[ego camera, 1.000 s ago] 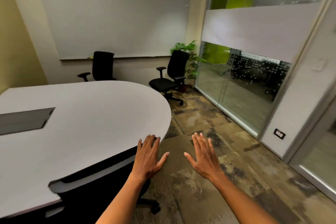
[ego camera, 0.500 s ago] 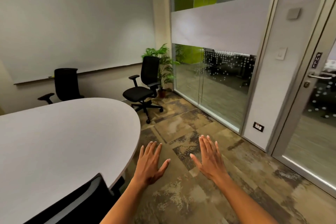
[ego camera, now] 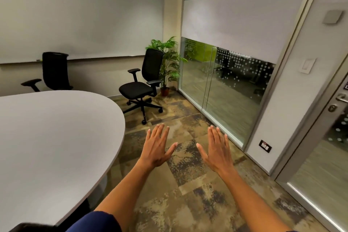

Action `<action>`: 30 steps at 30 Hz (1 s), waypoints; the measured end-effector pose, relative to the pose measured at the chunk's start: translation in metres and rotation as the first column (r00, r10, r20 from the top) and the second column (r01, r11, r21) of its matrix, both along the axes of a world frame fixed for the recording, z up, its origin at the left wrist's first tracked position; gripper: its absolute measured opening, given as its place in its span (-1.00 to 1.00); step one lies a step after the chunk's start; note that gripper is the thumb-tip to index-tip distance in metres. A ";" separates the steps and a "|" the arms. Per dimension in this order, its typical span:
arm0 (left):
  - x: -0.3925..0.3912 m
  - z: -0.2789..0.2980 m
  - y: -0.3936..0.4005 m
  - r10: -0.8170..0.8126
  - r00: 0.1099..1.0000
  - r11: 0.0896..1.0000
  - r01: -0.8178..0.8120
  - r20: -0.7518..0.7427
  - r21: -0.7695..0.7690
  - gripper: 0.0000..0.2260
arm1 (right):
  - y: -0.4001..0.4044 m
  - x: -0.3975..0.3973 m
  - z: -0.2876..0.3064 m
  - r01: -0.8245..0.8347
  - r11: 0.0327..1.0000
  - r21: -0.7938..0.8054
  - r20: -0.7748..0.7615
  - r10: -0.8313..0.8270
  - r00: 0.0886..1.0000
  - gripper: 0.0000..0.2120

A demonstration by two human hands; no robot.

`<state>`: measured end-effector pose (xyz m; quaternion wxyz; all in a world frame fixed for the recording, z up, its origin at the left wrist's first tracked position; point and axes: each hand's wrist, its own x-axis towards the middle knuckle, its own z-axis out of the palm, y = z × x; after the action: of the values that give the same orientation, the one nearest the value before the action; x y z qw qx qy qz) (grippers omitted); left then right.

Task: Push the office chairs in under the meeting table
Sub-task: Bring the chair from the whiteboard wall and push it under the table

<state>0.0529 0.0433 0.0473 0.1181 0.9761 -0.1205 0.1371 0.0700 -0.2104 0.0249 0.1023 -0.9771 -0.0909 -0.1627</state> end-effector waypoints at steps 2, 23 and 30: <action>0.035 -0.012 -0.002 0.009 1.000 1.000 -0.009 -0.013 -0.009 -0.13 | -0.001 0.031 -0.007 -0.018 1.000 -0.016 -0.006 0.018 1.000 -0.16; 0.498 -0.026 0.042 0.010 0.999 0.999 -0.011 -0.033 -0.039 -0.15 | 0.031 0.489 0.009 -0.055 0.998 0.013 0.058 0.054 0.997 -0.12; 0.634 -0.050 0.088 0.053 0.997 0.999 -0.052 -0.051 0.016 -0.15 | 0.077 0.657 -0.011 -0.144 0.989 0.030 0.025 0.143 0.989 -0.19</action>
<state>0.6867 0.1316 -0.0025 0.1103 0.9830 -0.0928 0.1139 0.7269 -0.1331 0.0137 0.1284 -0.9644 -0.1597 -0.1673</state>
